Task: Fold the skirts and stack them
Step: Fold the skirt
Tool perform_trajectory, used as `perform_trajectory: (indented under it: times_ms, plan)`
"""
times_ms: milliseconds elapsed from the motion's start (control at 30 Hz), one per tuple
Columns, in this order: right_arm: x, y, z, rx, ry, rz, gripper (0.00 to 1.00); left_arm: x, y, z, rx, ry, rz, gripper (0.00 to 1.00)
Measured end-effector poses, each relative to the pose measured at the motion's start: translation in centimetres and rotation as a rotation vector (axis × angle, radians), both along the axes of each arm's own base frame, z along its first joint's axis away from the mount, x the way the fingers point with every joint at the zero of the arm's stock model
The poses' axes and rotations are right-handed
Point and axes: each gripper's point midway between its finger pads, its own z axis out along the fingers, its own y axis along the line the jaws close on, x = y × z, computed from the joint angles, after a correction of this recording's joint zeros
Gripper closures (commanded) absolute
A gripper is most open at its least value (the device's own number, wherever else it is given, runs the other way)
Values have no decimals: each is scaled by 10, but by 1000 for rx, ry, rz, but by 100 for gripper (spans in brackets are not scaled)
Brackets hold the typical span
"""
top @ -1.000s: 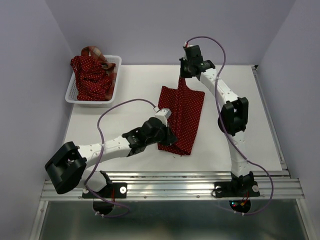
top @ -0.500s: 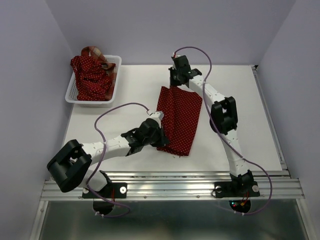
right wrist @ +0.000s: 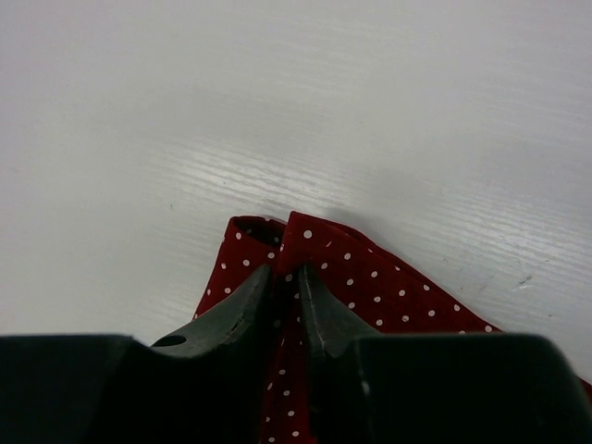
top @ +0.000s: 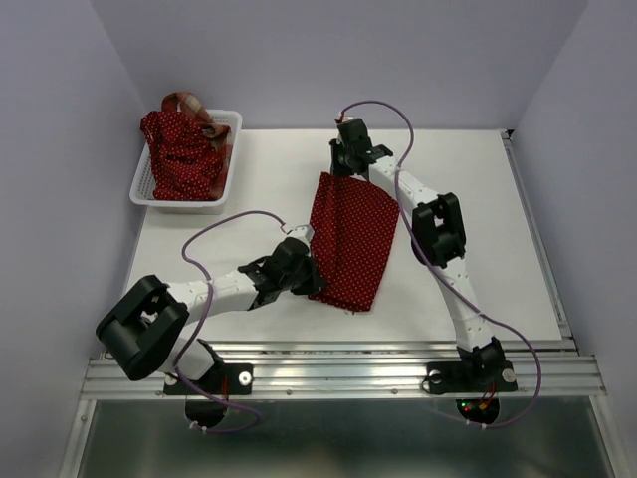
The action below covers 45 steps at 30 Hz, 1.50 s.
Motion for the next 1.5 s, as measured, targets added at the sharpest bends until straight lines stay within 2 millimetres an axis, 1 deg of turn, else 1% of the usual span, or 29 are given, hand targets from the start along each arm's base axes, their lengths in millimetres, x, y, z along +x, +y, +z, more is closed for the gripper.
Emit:
perform_trajectory:
  times_ms: [33, 67, 100, 200, 233, 267, 333, 367, 433, 467, 500, 533, 567, 600, 633, 667, 733, 767, 867, 900, 1000, 1033, 1167, 1267, 1300, 1367, 1433, 1467, 1500]
  plan:
    - [0, 0, 0, 3, 0, -1, 75, 1, 2, -1, 1, 4, 8, 100]
    - [0, 2, 0, 10, -1, 0, 72, 1, 3, -2, 3, 7, 15, 100]
    - [1, 3, 0, 17, -3, 1, 71, 2, 4, -2, 4, 9, 17, 98]
    - [3, 10, 5, 46, -17, 14, 62, 2, 5, -2, 5, 11, 28, 87]
    - [3, 12, 7, 57, -21, 20, 60, 2, 5, -2, 5, 13, 33, 84]
    - [3, 15, 8, 68, -22, 27, 55, 3, 6, -3, 9, 14, 40, 81]
    - [2, 21, 10, 90, -26, 43, 46, 3, 9, -3, 16, 17, 58, 79]
    - [1, 25, 12, 102, -28, 57, 35, 3, 12, -4, 27, 19, 71, 73]
    - [-1, 31, 14, 122, -24, 77, 23, 4, 17, 1, 28, 9, 97, 53]
    - [-2, 34, 14, 129, -24, 92, 10, 5, 23, 3, 32, 5, 118, 47]
    - [-4, 38, 15, 139, -20, 106, 0, 5, 28, 5, 37, 4, 142, 46]
    - [-6, 40, 15, 149, -16, 117, 0, 5, 33, 8, 37, 6, 166, 41]
    - [-7, 42, 15, 155, -14, 127, 0, 6, 38, 10, 43, 3, 184, 33]
    - [-10, 44, 13, 163, -7, 140, 0, 7, 42, 13, 41, -1, 206, 22]
    - [-12, 44, 12, 165, -2, 146, 0, 8, 48, 15, 40, -4, 232, 19]
    - [-16, 44, 11, 167, 9, 153, 0, 8, 53, 16, 39, -2, 256, 19]
    - [-23, 43, 10, 167, 26, 163, 0, 8, 62, 15, 47, 4, 292, 13]
    - [-26, 42, 12, 169, 31, 167, 0, 7, 67, 15, 53, 7, 309, 1]
    - [-38, 36, 18, 160, 42, 171, 0, 4, 75, 14, 59, 10, 335, 1]
    - [-50, 29, 28, 152, 48, 171, 0, 3, 76, 15, 59, 11, 336, 1]
    - [-68, 13, 49, 127, 31, 162, 0, 4, 75, 20, 42, -1, 331, 1]
    - [-73, 11, 54, 126, 29, 160, 0, 5, 73, 23, 31, -7, 327, 1]
    - [-99, -12, 93, 80, -40, 180, 0, 8, 62, 33, -25, -28, 290, 1]
    - [-109, -32, 114, 9, -112, 173, 0, 11, 54, 38, -58, -45, 265, 1]
    - [-111, -39, 118, -21, -131, 165, 0, 11, 53, 37, -58, -44, 260, 1]
    - [-113, -52, 126, -70, -162, 148, 0, 11, 51, 27, -38, -21, 250, 1]
    - [-110, -62, 134, -100, -189, 123, 0, 9, 49, 10, 0, 27, 234, 1]
    - [-109, -67, 138, -112, -201, 111, 0, 8, 48, 6, 6, 38, 230, 1]
    - [-107, -71, 141, -117, -207, 97, 0, 4, 47, -4, 21, 71, 217, 1]
